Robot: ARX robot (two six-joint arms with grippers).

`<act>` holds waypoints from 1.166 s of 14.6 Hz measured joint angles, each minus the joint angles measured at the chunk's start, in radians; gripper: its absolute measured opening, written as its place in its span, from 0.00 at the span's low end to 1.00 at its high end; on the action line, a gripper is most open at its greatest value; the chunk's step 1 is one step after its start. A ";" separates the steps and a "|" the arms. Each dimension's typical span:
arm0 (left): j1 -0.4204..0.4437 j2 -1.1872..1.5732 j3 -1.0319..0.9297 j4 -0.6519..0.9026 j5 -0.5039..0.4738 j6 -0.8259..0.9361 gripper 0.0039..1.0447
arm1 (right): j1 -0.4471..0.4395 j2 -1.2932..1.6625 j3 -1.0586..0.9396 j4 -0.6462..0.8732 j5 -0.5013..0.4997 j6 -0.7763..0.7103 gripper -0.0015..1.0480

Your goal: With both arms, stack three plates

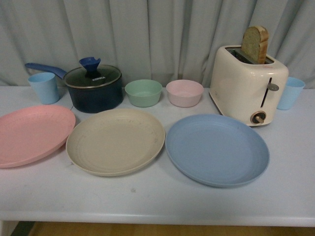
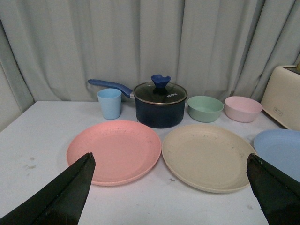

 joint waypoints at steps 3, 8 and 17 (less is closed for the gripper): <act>0.000 0.000 0.000 0.000 0.000 0.000 0.94 | 0.000 0.000 0.000 0.000 0.000 0.000 0.94; 0.000 0.000 0.000 0.000 0.000 0.000 0.94 | 0.000 0.000 0.000 0.000 0.000 0.000 0.94; 0.002 0.405 0.311 -0.419 -0.314 -0.272 0.94 | -0.001 0.000 0.000 -0.002 0.002 -0.002 0.94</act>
